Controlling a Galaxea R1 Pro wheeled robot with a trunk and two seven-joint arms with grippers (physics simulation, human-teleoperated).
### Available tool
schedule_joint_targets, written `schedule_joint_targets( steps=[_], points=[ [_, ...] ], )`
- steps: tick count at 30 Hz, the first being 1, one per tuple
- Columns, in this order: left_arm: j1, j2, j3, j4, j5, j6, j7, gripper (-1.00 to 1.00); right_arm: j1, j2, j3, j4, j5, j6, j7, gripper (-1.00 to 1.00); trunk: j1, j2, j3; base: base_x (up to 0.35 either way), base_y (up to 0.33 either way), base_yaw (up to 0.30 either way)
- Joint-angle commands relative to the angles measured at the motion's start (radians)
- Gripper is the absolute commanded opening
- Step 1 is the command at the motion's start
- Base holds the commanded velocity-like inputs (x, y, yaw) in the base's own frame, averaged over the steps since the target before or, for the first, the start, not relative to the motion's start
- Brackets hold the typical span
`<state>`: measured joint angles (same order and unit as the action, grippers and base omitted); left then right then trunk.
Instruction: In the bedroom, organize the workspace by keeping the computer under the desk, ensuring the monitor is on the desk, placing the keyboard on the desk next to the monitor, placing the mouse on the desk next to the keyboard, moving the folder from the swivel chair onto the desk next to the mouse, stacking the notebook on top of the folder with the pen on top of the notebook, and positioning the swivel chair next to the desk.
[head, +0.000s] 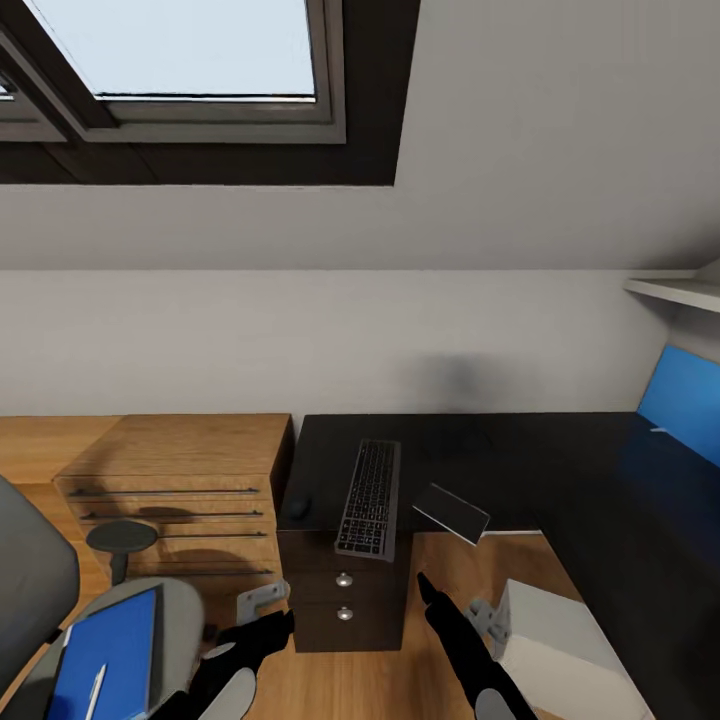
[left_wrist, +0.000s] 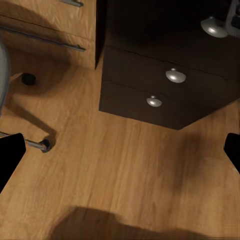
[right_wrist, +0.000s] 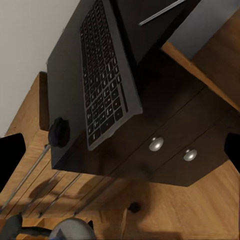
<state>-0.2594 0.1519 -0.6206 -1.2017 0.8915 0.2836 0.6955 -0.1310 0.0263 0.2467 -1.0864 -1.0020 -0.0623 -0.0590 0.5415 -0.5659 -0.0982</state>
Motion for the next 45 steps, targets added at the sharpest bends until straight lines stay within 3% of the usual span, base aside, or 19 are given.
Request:
schedule_joint_targets(
  steps=[1,8,11,16,17,19,21,23,29,38,45],
  points=[
    [-0.001,0.002,-0.014,-0.002,0.004,-0.011,0.007,1.0,-0.001,0.0,0.009,0.002,-0.01,-0.008,-0.004,1.0,0.004,-0.009,-0.005,0.0,0.0,0.0],
    [-0.001,0.004,-0.032,-0.018,0.004,-0.058,0.007,1.0,-0.001,0.0,0.017,0.006,-0.009,-0.01,-0.003,1.0,0.031,-0.058,-0.027,0.0,0.0,0.0],
    [0.007,0.024,-0.036,-0.079,0.005,-0.062,0.007,1.0,-0.001,0.0,0.017,0.006,-0.009,-0.01,-0.002,1.0,0.043,-0.079,-0.037,0.0,0.0,0.0],
    [0.074,0.095,-0.038,-0.252,0.01,-0.061,0.012,1.0,-0.001,-0.001,0.017,0.006,-0.008,-0.01,-0.002,1.0,0.062,-0.114,-0.052,0.0,0.0,0.0],
    [0.087,0.126,-0.038,-0.303,0.012,-0.06,0.019,1.0,-0.001,-0.001,0.017,0.006,-0.008,-0.01,-0.002,1.0,0.066,-0.121,-0.055,0.0,0.0,0.0],
    [0.096,0.164,-0.038,-0.345,0.026,-0.06,0.024,1.0,-0.001,-0.001,0.017,0.006,-0.007,-0.01,-0.002,1.0,0.073,-0.135,-0.062,0.0,0.0,0.01],
    [0.098,0.174,-0.038,-0.356,0.044,-0.06,0.025,1.0,-0.001,0.0,0.018,0.006,-0.007,-0.01,-0.002,1.0,0.081,-0.149,-0.068,0.0,0.0,0.061],
    [0.1,0.186,-0.037,-0.367,0.093,-0.059,0.027,1.0,-0.001,0.0,0.02,0.006,-0.007,-0.01,-0.002,1.0,0.089,-0.163,-0.074,0.0,0.0,0.166],
    [0.101,0.194,-0.035,-0.373,0.142,-0.059,0.028,1.0,-0.001,0.0,0.021,0.007,-0.006,-0.011,-0.003,1.0,0.112,-0.205,-0.093,0.0,0.0,0.244],
    [0.101,0.193,-0.037,-0.374,0.15,-0.058,0.029,1.0,-0.001,0.0,0.022,0.008,-0.004,-0.011,-0.002,1.0,0.146,-0.268,-0.121,0.0,0.0,0.269],
    [0.101,0.193,-0.037,-0.372,0.15,-0.058,0.029,1.0,-0.001,-0.001,0.021,0.008,-0.004,-0.011,-0.002,1.0,0.173,-0.317,-0.143,0.0,0.0,0.061]
  ],
)
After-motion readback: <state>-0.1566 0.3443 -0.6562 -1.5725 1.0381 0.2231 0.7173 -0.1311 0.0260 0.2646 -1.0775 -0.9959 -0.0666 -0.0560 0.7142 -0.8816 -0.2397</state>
